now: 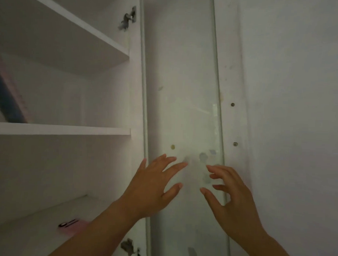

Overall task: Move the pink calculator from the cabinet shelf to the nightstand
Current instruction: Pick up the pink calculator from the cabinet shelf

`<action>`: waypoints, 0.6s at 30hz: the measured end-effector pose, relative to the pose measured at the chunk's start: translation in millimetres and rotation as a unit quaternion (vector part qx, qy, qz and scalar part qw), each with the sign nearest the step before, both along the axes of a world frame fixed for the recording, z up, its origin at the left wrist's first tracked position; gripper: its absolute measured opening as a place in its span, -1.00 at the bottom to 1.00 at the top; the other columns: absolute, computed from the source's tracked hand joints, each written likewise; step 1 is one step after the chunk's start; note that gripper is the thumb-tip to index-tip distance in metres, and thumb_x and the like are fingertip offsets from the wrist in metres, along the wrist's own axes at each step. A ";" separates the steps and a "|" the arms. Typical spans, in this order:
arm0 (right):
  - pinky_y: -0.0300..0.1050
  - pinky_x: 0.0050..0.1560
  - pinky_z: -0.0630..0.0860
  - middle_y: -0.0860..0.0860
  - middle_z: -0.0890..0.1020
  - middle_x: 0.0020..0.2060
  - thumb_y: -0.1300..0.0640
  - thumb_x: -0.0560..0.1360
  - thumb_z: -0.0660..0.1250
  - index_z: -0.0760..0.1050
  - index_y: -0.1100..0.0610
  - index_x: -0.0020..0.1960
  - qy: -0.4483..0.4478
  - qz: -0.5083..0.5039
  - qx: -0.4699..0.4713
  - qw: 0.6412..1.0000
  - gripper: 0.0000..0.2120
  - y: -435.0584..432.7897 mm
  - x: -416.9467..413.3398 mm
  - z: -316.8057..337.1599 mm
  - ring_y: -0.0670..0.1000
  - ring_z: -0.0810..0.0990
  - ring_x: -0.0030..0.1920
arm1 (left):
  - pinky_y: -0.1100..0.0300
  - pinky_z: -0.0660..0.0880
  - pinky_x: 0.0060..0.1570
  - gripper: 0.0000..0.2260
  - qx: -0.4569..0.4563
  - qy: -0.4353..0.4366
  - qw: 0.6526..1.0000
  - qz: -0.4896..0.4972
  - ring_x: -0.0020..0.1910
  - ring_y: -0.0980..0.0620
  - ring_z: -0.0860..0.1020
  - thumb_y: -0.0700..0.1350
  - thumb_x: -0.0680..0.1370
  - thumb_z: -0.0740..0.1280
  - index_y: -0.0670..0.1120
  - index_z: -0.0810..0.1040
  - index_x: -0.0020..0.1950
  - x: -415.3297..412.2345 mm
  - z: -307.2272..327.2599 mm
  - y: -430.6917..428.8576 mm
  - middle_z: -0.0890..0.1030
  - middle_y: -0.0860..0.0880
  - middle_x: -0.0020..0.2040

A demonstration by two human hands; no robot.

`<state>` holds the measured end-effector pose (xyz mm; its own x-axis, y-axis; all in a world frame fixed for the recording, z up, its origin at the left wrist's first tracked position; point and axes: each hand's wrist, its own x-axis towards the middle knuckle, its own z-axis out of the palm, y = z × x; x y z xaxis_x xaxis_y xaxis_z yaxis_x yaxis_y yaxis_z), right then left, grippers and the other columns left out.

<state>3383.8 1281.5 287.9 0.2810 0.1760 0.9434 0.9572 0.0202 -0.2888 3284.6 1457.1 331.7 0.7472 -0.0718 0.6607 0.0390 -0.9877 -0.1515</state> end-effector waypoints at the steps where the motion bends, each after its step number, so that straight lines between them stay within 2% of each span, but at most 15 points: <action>1: -0.34 -0.02 0.50 -0.29 0.45 0.08 0.01 0.41 0.37 0.42 -0.08 0.21 0.003 0.012 -0.008 1.000 -0.61 10.1 -6.8 -0.1 -0.12 0.52 0.06 | -0.03 -0.14 0.42 -0.50 0.000 -0.001 1.000 0.004 0.47 0.15 -0.02 0.29 0.47 -0.13 0.32 -0.02 0.42 -12.6 1.3 8.8 0.13 0.16 0.49; 5: -0.25 0.02 0.52 -0.22 0.51 0.07 0.08 0.44 0.38 0.41 -0.09 0.22 0.029 0.079 -0.049 0.995 -0.63 54.5 -38.1 -0.6 -0.12 0.51 0.08 | -0.04 -0.03 0.43 -0.51 0.004 -0.010 0.999 0.037 0.45 0.15 0.07 0.28 0.47 -0.10 0.28 0.10 0.41 -63.6 4.9 45.4 0.19 0.15 0.46; 8: -0.26 0.06 0.50 -0.21 0.51 0.09 0.04 0.44 0.37 0.42 -0.09 0.22 0.046 0.136 -0.075 0.987 -0.64 89.1 -64.2 -0.9 -0.16 0.49 0.11 | -0.06 0.10 0.41 -0.53 0.001 -0.012 0.998 0.068 0.42 0.13 0.16 0.27 0.48 -0.07 0.27 0.14 0.39 -100.8 2.4 67.7 0.23 0.15 0.45; 12: -0.30 0.07 0.48 -0.26 0.48 0.10 0.03 0.44 0.37 0.41 -0.13 0.21 0.041 0.183 -0.078 0.979 -0.64 133.7 -99.4 -7.5 -0.18 0.47 0.12 | -0.01 0.09 0.41 -0.49 -0.019 -0.004 0.992 0.123 0.41 0.13 0.19 0.31 0.45 -0.10 0.27 0.16 0.39 -148.0 -5.7 88.3 0.23 0.17 0.45; 18: -0.32 0.07 0.47 -0.23 0.49 0.11 0.08 0.45 0.37 0.42 -0.07 0.21 0.052 0.239 -0.081 0.966 -0.65 178.2 -134.1 -28.7 -0.17 0.47 0.12 | 0.03 0.13 0.41 -0.50 -0.010 0.030 0.984 0.176 0.41 0.16 0.16 0.28 0.46 -0.10 0.26 0.14 0.40 -194.4 -28.8 114.8 0.22 0.17 0.44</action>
<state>3249.7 1459.7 259.1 0.2232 0.4519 0.8637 0.8158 0.3984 -0.4193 3090.2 1571.8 302.9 0.7604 0.2120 0.6139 0.3717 -0.9172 -0.1437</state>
